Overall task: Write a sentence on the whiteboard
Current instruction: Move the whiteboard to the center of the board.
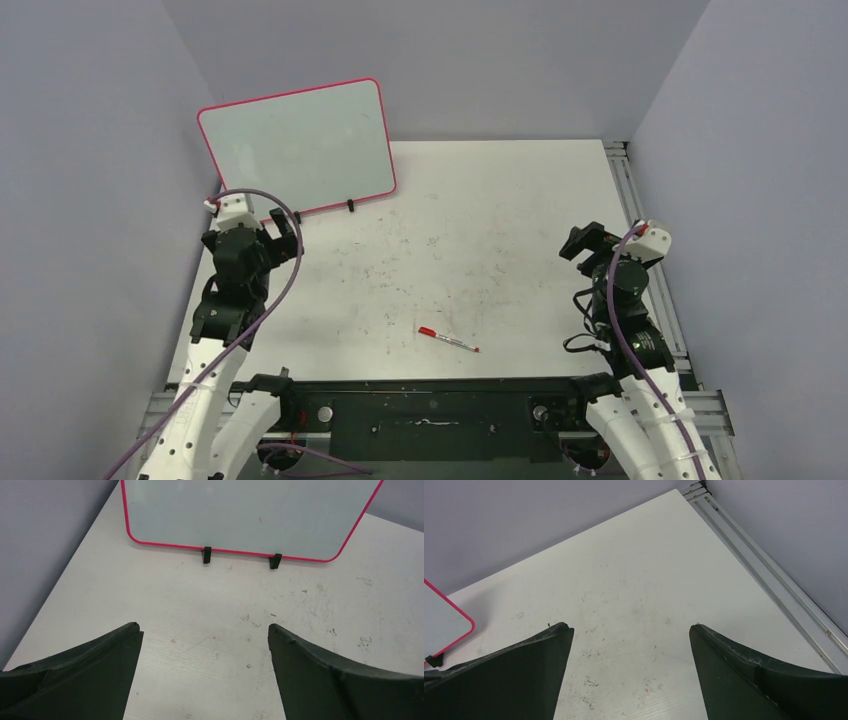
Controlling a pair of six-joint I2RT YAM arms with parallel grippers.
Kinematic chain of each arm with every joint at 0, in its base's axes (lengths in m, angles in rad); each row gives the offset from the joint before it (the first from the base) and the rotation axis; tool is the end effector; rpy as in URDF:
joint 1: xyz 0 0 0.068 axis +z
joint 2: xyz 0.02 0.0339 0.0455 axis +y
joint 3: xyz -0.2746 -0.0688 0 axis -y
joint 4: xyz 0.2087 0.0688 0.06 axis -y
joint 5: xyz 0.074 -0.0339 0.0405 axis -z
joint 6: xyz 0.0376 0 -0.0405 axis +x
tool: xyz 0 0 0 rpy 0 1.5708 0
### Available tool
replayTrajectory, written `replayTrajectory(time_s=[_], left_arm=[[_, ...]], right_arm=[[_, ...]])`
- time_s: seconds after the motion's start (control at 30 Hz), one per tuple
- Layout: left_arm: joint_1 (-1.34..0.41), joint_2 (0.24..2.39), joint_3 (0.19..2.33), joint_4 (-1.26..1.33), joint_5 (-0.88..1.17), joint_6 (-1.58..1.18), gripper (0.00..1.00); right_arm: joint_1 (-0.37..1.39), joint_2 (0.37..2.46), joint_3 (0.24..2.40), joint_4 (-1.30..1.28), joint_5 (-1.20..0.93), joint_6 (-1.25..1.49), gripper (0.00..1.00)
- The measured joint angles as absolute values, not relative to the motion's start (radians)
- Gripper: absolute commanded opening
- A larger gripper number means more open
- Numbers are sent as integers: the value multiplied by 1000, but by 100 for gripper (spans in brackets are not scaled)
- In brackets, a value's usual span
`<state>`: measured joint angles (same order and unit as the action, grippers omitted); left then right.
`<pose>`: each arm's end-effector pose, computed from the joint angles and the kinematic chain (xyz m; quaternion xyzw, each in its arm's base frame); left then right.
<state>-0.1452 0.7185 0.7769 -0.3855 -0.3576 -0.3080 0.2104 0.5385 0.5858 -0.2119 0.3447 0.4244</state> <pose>0.1222 -0.0046 0.3312 -0.1683 0.7888 0.0121 0.5911 0.0983 0.0080 0.3062 0.1905 0.7354 0.0745 0.6460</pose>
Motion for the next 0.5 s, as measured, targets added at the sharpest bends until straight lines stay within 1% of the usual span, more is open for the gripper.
replayTrajectory(time_s=[0.37,0.5], left_arm=[[-145,869,819,-432,-361,-336,96],[-134,922,819,-429,-319,-329,96]], right_arm=[[210,522,599,-235,323,411,90],[210,522,599,-237,303,404,90]])
